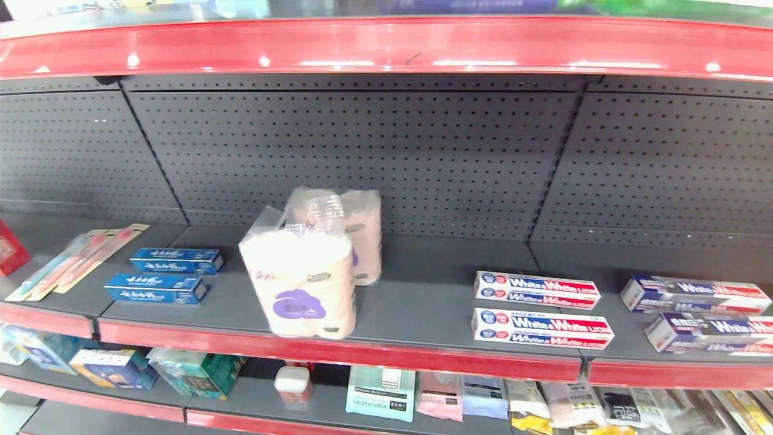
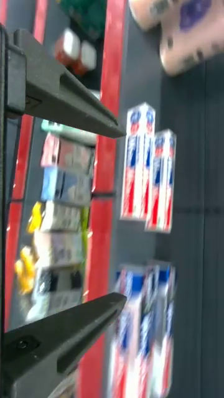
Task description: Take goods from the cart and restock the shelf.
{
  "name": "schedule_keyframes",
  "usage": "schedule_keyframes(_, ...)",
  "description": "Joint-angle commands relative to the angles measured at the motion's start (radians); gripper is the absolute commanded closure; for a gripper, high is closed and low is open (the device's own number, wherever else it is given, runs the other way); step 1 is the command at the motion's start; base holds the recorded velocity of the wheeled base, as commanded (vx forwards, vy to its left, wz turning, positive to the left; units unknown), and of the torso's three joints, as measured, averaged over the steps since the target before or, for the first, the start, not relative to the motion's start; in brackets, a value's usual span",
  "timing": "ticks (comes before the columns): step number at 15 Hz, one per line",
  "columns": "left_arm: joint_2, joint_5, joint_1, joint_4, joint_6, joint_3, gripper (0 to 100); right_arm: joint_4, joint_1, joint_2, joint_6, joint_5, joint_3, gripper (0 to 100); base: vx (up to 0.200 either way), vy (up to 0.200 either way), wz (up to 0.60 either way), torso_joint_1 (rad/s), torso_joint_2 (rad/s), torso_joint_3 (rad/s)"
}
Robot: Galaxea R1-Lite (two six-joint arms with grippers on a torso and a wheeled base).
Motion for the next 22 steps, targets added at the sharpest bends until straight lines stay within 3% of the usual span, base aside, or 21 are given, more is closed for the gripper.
schedule_keyframes(1,-0.003,0.001,0.000,-0.002,0.000,0.000,0,0.000,0.000,0.001,0.000,0.000,0.000,0,0.000,0.000,-0.60,0.007,0.01,0.002)
schedule_keyframes(4,-0.003,0.000,0.000,-0.001,-0.001,0.000,0,0.000,0.000,0.001,-0.002,0.000,0.000,0,0.000,0.000,-0.60,0.002,0.00,0.002)
schedule_keyframes(7,-0.003,0.001,0.000,-0.001,-0.003,0.000,0,0.000,0.000,0.001,-0.003,-0.001,0.000,0,0.000,0.000,0.00,0.000,0.00,0.000)
schedule_keyframes(10,-0.003,0.055,0.000,-0.002,-0.001,0.000,0,0.000,0.000,0.001,-0.003,-0.001,0.000,0,0.000,0.000,0.00,0.000,0.00,0.000)
schedule_keyframes(13,-0.003,0.055,0.000,-0.010,0.014,-0.006,0,0.000,0.000,0.001,-0.003,-0.001,0.000,0,0.000,0.000,0.00,0.000,0.00,0.000)
schedule_keyframes(14,0.031,0.050,0.000,-0.031,0.008,-0.103,0,0.000,0.000,0.001,-0.003,-0.001,0.000,0,0.000,0.000,0.00,0.000,0.00,0.000)
schedule_keyframes(15,0.181,0.050,0.000,-0.030,-0.063,-0.267,0,0.000,0.000,0.003,-0.003,-0.001,0.000,0,0.000,0.000,0.00,0.000,0.00,0.000)
schedule_keyframes(16,0.258,0.064,0.003,-0.036,-0.113,-0.364,0,0.000,0.000,0.001,-0.003,-0.001,0.000,0,0.000,0.000,0.00,0.000,0.00,0.000)
schedule_keyframes(17,0.267,0.067,0.003,-0.034,-0.113,-0.374,0,0.000,0.000,0.001,-0.003,-0.001,0.000,0,0.000,0.000,0.00,0.000,0.00,0.000)
schedule_keyframes(18,0.338,0.147,0.032,-0.031,-0.102,-0.430,0,0.000,0.000,0.001,-0.003,-0.001,0.000,0,0.000,0.000,0.00,0.000,0.00,0.000)
schedule_keyframes(19,0.425,0.329,0.098,-0.033,-0.105,-0.449,0,0.000,0.000,0.003,-0.003,-0.001,0.000,0,0.000,0.000,0.00,0.000,0.00,0.000)
schedule_keyframes(20,0.485,0.406,0.143,-0.028,-0.125,-0.449,0,0.000,0.000,0.001,-0.003,-0.001,0.000,0,0.000,0.000,0.00,0.000,0.00,0.000)
schedule_keyframes(21,0.485,0.406,0.143,-0.028,-0.125,-0.449,0,0.000,0.000,0.001,-0.003,-0.001,0.000,0,0.000,0.000,0.00,0.000,0.00,0.000)
schedule_keyframes(22,0.559,0.411,0.215,-0.028,-0.139,-0.449,0,0.000,0.000,0.003,-0.003,-0.001,0.000,0,0.000,0.000,0.00,0.000,0.00,0.000)
